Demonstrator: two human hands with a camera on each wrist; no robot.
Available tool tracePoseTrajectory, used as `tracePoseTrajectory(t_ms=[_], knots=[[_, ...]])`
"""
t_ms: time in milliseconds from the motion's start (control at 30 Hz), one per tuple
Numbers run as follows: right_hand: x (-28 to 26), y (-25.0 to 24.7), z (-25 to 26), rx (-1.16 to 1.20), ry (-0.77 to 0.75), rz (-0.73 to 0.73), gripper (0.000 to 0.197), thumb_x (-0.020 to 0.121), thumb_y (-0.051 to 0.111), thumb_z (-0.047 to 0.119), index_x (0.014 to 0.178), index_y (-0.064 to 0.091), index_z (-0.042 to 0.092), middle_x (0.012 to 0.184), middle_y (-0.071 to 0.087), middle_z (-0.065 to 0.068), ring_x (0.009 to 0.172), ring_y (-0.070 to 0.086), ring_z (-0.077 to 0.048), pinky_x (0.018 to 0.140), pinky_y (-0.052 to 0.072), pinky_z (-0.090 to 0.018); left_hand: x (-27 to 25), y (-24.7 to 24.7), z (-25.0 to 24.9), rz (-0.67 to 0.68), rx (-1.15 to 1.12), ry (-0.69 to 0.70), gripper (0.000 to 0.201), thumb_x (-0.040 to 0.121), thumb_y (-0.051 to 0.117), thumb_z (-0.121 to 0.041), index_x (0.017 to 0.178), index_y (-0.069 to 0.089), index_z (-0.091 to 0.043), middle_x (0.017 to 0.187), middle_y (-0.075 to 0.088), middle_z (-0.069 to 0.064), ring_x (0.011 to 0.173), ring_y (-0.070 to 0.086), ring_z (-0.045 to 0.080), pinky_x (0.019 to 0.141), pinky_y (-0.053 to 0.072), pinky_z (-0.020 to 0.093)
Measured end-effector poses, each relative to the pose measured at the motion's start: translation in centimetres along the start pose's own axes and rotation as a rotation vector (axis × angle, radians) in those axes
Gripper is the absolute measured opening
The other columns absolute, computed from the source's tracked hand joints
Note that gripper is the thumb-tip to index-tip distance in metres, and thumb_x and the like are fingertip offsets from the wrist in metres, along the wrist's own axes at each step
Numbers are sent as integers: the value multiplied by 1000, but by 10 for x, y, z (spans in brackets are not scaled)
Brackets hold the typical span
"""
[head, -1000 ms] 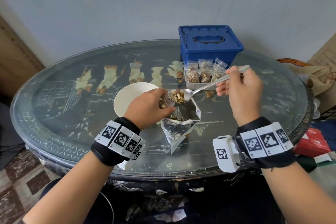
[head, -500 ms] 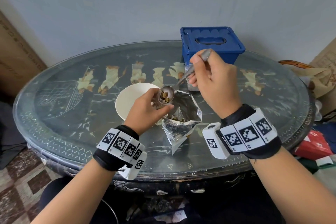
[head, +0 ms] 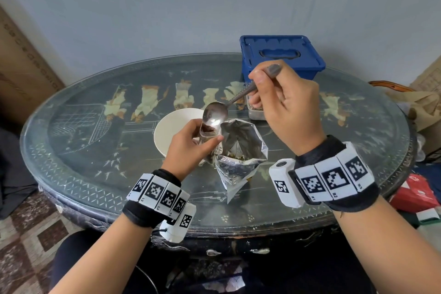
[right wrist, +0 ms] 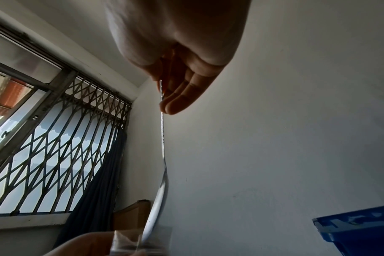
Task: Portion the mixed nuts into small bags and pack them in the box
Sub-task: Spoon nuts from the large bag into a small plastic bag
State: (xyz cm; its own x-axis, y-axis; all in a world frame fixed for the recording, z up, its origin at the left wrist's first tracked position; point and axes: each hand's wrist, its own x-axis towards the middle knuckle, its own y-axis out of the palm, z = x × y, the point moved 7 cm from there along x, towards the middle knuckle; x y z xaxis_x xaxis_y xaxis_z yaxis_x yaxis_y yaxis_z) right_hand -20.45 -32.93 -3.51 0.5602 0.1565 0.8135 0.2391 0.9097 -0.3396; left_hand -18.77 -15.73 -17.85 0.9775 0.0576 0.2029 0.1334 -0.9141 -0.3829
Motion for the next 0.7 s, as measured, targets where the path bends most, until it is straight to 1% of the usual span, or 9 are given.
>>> tracePoseTrajectory(t_ms=[100,167,233,333,400,467,600,667,700], knots=[[-4,4,0,-11,-1,52,21,94,48,12,88,63,-1,67,62,2,64,64,-4,43,50,-34,0,1,-2,2,1,13,30,76,75,-27,98,57,-18,88,66,-3,84,61,16,73,46,22],[-6,6,0,-17,8,73,21,95,48,13,89,63,0,67,64,0,63,65,-7,44,51,-35,0,2,-2,5,9,24,31,75,76,-28,98,58,-18,91,67,0,86,62,17,75,47,25],[-6,3,-3,-13,26,52,21,95,47,13,88,63,0,67,64,-1,60,64,-9,44,51,-36,0,2,-1,2,29,31,29,76,75,-26,98,58,-18,90,66,-1,86,61,17,72,44,18],[-7,-10,-12,-9,83,-49,18,96,45,15,89,60,6,69,59,7,60,63,-5,45,52,-34,-1,0,0,-13,53,34,26,76,74,-24,95,57,-20,87,65,-6,85,61,14,67,40,7],[-10,-19,-21,-15,131,-108,14,97,43,17,91,56,12,71,56,14,59,62,-3,49,53,-30,-3,-2,1,-23,70,29,25,76,74,-24,94,57,-21,86,63,-10,86,61,12,69,41,7],[-15,-25,-30,-35,171,-141,13,97,42,18,91,53,15,71,55,16,59,61,-1,53,54,-26,-4,-3,3,-28,79,26,24,77,74,-24,94,57,-21,87,63,-10,87,60,11,69,41,7],[-30,-27,-42,-106,216,-154,18,97,43,18,89,57,10,69,55,11,59,60,5,49,52,-26,-6,-4,4,-36,70,21,25,76,74,-23,95,57,-21,87,62,-11,87,60,11,69,40,5],[-40,-26,-47,-136,238,-170,21,97,43,20,84,56,9,63,56,7,57,60,5,45,49,-32,-7,-3,4,-29,74,18,26,76,75,-24,95,57,-21,87,62,-12,87,60,11,69,41,5],[-46,-25,-50,-155,254,-175,25,96,43,22,82,57,7,60,57,2,54,60,0,44,48,-36,-7,-2,5,-26,79,15,26,76,75,-24,95,57,-21,87,62,-12,87,60,11,69,41,5]])
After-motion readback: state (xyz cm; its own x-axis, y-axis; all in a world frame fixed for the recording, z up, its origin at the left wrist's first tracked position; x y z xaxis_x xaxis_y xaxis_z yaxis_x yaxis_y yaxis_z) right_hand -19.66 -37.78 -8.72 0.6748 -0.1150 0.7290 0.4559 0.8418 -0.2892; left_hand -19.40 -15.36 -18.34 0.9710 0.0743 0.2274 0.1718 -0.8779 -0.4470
